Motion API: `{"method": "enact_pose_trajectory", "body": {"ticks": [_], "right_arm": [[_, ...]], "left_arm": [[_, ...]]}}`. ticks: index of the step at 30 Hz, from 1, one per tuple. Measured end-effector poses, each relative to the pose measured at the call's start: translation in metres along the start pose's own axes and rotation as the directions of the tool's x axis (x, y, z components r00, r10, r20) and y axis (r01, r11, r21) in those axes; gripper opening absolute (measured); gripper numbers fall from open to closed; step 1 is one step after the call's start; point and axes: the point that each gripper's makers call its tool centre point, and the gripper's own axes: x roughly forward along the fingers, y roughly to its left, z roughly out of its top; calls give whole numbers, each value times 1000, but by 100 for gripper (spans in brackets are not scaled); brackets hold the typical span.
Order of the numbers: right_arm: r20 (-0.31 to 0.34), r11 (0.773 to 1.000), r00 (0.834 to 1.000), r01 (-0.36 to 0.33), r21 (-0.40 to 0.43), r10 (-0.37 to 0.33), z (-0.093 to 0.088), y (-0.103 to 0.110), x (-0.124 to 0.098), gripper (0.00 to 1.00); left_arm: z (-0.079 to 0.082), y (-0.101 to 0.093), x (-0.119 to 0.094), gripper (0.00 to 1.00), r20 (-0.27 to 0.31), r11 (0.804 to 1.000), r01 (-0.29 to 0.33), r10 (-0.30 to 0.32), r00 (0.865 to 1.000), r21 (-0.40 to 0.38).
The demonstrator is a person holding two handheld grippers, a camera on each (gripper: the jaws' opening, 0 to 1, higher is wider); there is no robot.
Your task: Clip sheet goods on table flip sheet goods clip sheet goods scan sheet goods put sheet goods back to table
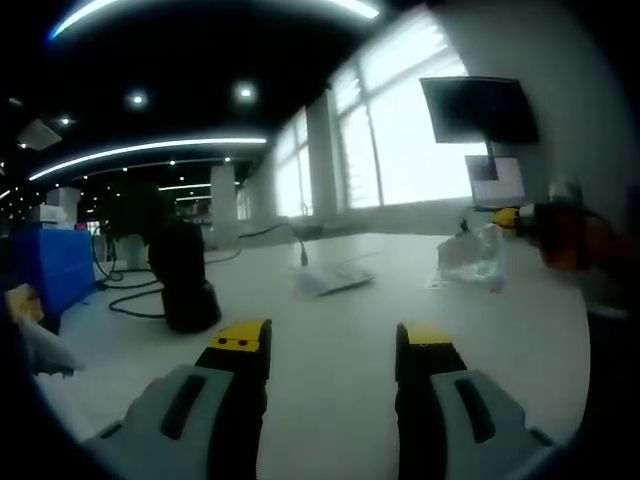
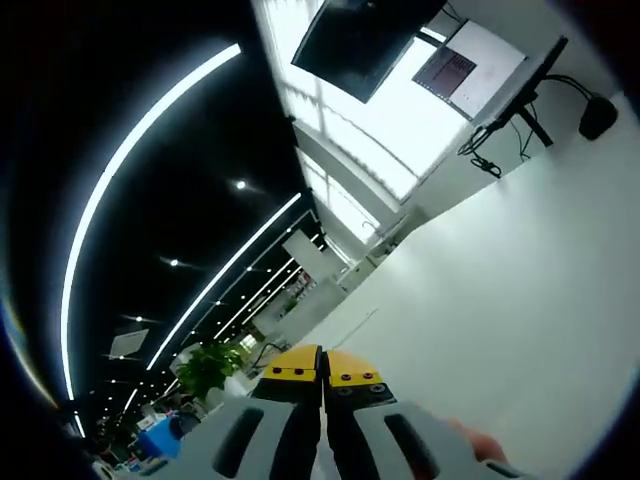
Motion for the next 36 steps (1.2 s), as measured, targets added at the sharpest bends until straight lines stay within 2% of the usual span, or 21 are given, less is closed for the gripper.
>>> {"method": "enact_pose_trajectory", "body": {"ticks": [12, 15, 20, 28, 32, 36], "right_arm": [[3, 997, 998, 59, 48, -59, 0, -21, -8, 0], [4, 996, 996, 93, -16, -93, 0, -30, -11, 0], [-36, 993, 992, 120, -14, -121, -7, -38, -13, 0], [-44, 991, 990, 130, -40, -131, -11, -42, -17, 0], [-37, 993, 992, 119, -23, -119, -10, -39, -18, 11], [-32, 992, 992, 117, -52, -119, -10, -37, -20, 16]], "left_arm": [[-1, 1, 0, 42, -6, 1000, -4, 4, 1000, 6], [-2, 1, 0, 42, -7, 1000, -2, 2, 1000, 8], [-1, 1, 0, 42, -3, 1000, -1, 1, 1000, 6], [-1, 2, 1, 42, -4, 1000, -3, 3, 1000, 7], [-1, 2, 1, 42, -2, 1000, -4, 4, 1000, 6], [0, 2, 0, 42, 2, 1000, -2, 2, 1000, 4]]}}
